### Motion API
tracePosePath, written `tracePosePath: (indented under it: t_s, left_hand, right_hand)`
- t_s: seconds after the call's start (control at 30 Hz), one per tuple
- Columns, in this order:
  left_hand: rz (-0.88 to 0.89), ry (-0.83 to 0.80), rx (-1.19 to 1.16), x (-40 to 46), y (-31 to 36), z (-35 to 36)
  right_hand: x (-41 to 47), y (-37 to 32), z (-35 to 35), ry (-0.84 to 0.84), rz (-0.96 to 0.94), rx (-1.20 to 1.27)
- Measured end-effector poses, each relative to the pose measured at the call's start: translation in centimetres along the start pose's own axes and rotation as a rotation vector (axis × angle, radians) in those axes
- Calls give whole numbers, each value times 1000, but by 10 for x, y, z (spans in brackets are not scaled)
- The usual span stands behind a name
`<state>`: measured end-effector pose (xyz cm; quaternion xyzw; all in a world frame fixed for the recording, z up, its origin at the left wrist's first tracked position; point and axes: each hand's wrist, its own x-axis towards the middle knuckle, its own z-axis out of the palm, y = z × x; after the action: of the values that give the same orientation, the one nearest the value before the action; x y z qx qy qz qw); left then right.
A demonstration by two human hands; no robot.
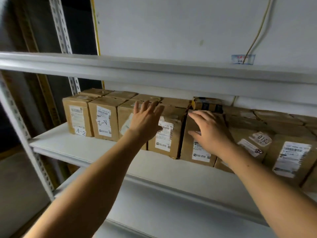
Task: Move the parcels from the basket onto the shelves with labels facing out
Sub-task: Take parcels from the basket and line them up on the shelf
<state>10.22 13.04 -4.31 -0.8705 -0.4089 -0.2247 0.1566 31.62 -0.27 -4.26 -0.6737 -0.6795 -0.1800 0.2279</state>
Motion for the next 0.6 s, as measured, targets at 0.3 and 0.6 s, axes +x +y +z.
tracePosePath:
  t_s: [0.3, 0.6]
  left_hand:
    - [-58, 32, -77, -5, -26, 37]
    - [129, 144, -287, -7, -81, 46]
  right_hand:
    - [62, -64, 49, -51, 144, 121]
    - [85, -105, 48, -26, 208, 42]
